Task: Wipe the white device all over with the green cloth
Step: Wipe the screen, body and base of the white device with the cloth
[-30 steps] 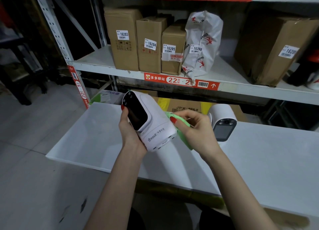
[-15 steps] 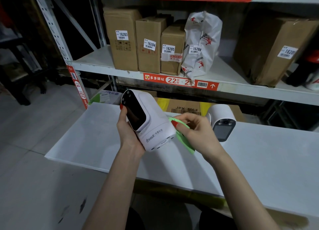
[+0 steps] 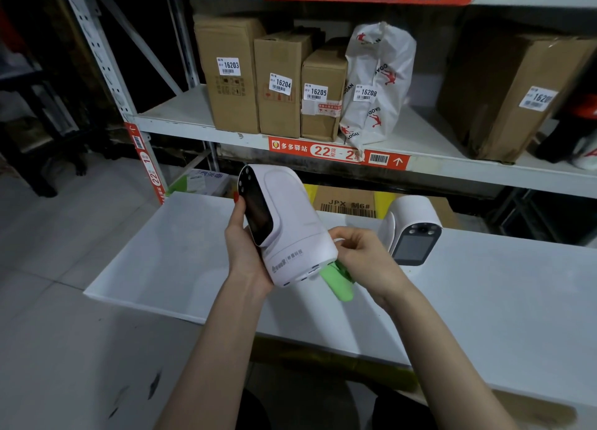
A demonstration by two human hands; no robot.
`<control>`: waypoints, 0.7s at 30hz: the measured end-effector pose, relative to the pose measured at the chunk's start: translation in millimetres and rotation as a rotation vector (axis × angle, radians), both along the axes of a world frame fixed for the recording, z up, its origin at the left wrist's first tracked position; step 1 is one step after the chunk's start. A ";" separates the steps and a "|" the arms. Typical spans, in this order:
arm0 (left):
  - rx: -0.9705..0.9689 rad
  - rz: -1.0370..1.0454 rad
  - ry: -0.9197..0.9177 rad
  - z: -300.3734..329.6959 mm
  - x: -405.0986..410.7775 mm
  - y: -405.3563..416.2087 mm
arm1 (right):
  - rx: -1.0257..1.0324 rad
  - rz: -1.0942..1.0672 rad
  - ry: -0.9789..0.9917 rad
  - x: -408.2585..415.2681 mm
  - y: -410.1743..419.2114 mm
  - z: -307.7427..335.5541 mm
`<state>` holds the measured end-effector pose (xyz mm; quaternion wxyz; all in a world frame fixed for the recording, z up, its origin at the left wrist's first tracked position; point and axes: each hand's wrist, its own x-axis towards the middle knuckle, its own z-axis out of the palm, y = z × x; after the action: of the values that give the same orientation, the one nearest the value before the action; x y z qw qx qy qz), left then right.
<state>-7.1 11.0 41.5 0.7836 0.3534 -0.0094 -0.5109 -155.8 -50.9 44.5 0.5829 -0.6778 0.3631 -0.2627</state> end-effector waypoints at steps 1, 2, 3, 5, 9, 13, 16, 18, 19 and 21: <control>-0.004 -0.010 0.008 0.4 -0.8 -0.1 | 0.015 0.014 0.011 -0.1 0.5 0.1; -0.003 -0.010 0.011 1.4 -1.6 0.1 | 0.035 0.025 0.018 0.2 0.3 -0.4; 0.004 -0.003 0.010 1.7 -2.0 -0.1 | 0.065 0.035 0.017 0.8 0.1 -0.8; 0.020 0.011 0.011 3.1 -2.9 -0.1 | 0.166 0.030 0.000 3.7 1.1 1.0; 0.046 0.044 -0.033 2.6 -2.7 -1.4 | 0.430 0.055 -0.114 6.9 5.3 11.0; 0.087 0.046 -0.053 1.3 -3.2 -3.2 | 0.521 0.197 -0.153 6.8 9.4 17.1; 0.100 0.044 -0.061 2.4 -4.3 -3.8 | 0.531 0.207 -0.153 7.6 10.4 18.1; 0.085 0.031 -0.076 3.5 -5.2 -3.9 | 0.525 0.193 -0.159 8.2 10.2 17.5; 0.079 0.023 -0.086 2.2 -4.8 -4.6 | 0.516 0.185 -0.159 8.6 9.9 16.6; 0.074 -0.007 -0.114 1.2 -3.9 -5.5 | 0.484 0.159 -0.158 9.1 9.2 15.2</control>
<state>-11.0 5.5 42.7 0.7664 0.4110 -0.0364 -0.4924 -146.7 -41.7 59.7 0.7732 -0.5227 0.3143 -0.1736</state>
